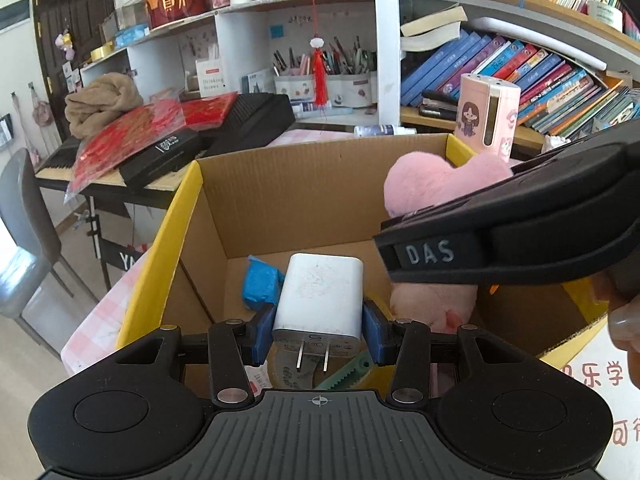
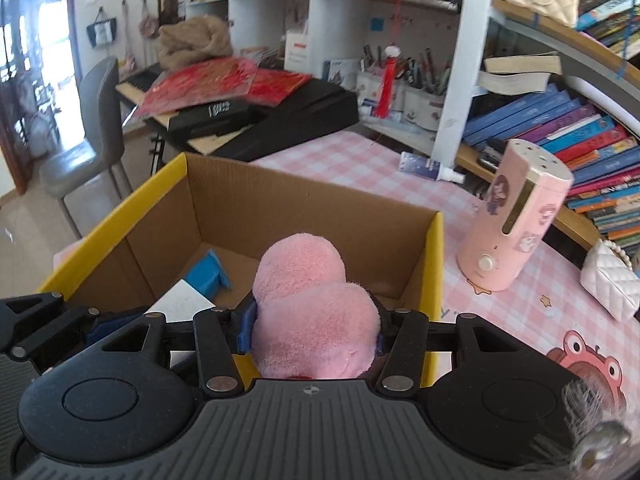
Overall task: Organize objects
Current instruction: 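Lower the plug into the box, open the left tool while the right releases the plush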
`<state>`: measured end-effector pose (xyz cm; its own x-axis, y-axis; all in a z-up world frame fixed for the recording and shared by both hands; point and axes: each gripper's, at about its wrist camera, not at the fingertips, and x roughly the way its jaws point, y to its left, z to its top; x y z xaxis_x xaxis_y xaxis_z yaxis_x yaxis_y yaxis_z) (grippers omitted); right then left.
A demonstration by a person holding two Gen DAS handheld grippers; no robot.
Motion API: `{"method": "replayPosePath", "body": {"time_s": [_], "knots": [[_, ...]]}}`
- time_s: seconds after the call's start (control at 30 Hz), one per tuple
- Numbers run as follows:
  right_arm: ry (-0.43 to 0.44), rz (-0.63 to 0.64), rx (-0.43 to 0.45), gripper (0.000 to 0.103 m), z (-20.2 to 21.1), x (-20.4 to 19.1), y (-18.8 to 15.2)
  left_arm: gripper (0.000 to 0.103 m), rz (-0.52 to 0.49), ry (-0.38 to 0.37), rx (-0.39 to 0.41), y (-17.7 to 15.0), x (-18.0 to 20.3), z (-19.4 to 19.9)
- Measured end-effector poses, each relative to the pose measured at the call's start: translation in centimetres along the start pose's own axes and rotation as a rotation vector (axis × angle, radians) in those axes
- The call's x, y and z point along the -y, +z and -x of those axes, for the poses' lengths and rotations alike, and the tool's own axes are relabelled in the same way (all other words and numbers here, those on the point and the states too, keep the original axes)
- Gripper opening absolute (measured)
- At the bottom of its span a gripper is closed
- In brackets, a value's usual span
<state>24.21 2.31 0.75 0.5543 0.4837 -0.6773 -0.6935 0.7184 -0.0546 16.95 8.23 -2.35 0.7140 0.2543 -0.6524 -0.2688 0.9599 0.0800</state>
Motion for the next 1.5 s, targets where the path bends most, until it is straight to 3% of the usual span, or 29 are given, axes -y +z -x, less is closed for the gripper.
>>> {"method": "replayPosePath", "body": {"time_s": [0.17,0.67,0.93,1.03,1.27,1.5], "knots": [[0.013,0.027,-0.031,0.049,-1.5,0.2,0.2,0.045,-0.005,0.022,0.012,0.2,0.2,-0.1],[0.039,0.128,-0.114,0.050,-4.4,-0.6,1.3,0.071,0.028,0.039,0.139,-0.3,-1.5,4.3],[0.046,0.218,-0.112,0.065,-4.3,-1.8,1.0,0.082,0.073,0.041,0.178,-0.7,-3.0,5.8],[0.053,0.207,-0.089,0.075,-3.2,-1.8,1.0,0.086,0.076,0.041,0.195,-0.8,-3.4,6.7],[0.035,0.127,-0.008,0.081,1.4,-1.4,0.6,0.099,0.083,0.011,0.257,-1.2,-4.4,9.3],[-0.054,-0.004,0.094,0.090,7.7,-0.9,-1.5,0.102,0.090,-0.024,0.292,-1.9,-5.0,11.7]]}}
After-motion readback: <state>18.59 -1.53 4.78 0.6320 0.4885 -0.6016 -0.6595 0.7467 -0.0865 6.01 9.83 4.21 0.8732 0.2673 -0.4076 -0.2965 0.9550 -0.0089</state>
